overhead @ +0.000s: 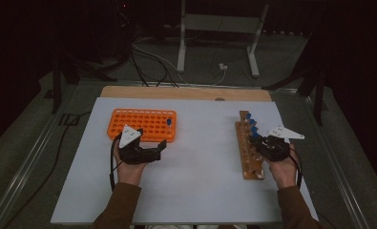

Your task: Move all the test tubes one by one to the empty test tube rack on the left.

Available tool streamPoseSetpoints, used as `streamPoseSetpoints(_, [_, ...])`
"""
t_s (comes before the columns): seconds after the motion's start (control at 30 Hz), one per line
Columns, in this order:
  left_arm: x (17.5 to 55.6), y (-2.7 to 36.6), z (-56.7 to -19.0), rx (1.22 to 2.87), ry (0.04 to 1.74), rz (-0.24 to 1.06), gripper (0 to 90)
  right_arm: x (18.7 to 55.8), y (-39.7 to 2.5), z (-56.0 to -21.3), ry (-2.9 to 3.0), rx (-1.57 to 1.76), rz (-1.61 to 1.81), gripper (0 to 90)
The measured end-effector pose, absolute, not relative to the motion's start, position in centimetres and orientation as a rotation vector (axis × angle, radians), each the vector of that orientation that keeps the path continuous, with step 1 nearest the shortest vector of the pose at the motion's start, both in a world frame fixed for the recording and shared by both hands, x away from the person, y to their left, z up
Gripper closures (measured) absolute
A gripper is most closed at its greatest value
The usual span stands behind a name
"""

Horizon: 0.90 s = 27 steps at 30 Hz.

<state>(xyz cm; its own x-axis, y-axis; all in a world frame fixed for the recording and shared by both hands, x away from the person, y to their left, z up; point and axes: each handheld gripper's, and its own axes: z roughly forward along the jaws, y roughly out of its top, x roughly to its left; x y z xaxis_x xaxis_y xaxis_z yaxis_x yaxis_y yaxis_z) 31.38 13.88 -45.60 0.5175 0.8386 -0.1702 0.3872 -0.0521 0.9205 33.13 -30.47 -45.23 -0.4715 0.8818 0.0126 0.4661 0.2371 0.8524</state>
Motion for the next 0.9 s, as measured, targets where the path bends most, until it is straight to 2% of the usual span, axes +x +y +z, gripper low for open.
streamPoseSetpoints(0.9, [31.3,13.5,-45.6,1.667,1.041,0.499,0.9,32.0,-31.2,-41.4,1.970,1.186,1.248,77.1])
